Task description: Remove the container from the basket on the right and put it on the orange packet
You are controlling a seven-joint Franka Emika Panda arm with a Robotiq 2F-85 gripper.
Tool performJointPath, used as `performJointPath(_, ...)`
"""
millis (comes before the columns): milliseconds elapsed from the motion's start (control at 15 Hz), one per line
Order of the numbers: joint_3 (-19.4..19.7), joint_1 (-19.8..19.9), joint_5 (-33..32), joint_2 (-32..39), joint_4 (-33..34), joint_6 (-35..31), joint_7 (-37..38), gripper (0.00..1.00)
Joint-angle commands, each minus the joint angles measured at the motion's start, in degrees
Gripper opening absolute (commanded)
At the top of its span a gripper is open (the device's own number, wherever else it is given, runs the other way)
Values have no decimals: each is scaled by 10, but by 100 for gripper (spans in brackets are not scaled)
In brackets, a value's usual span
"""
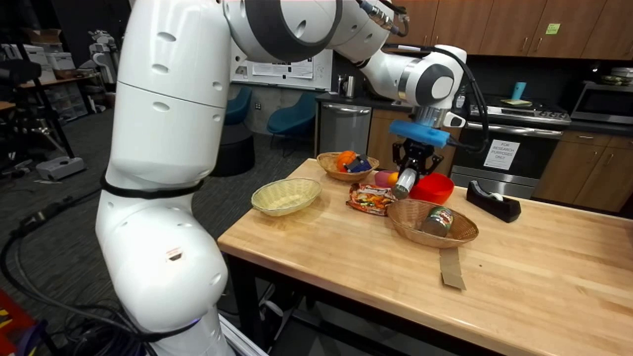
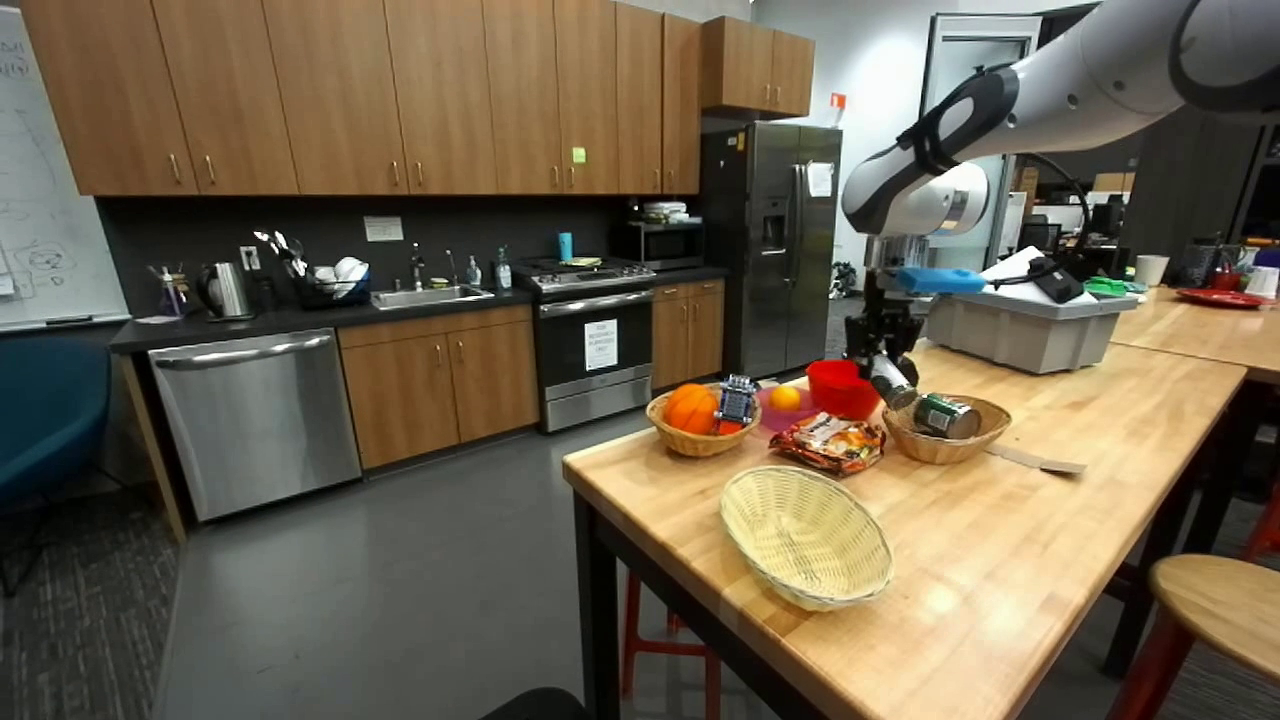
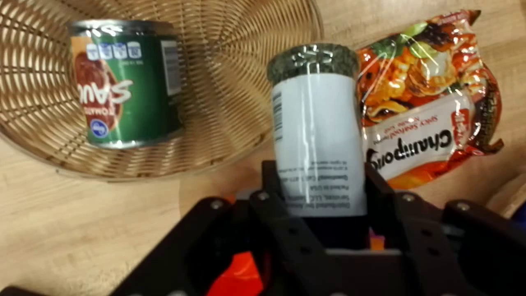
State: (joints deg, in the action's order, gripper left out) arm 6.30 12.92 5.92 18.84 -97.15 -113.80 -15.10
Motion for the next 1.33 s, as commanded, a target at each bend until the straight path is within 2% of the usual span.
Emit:
performJointPath(0, -4, -15, -10, -7, 41, 34, 19, 24)
performJointPath(133, -6, -20, -10, -1, 61, 41, 18, 24)
performJointPath(467, -8, -15, 4, 2, 62, 20, 2, 24)
performJointPath(800, 3, -3, 3, -8, 30, 50, 24, 24)
performJointPath(933, 5, 2, 6, -10, 19, 48, 21, 24)
performJointPath(1000, 8, 9, 9, -14, -15, 22, 8, 24)
performJointPath(1267, 8, 12, 7, -7, -44, 23, 4, 24)
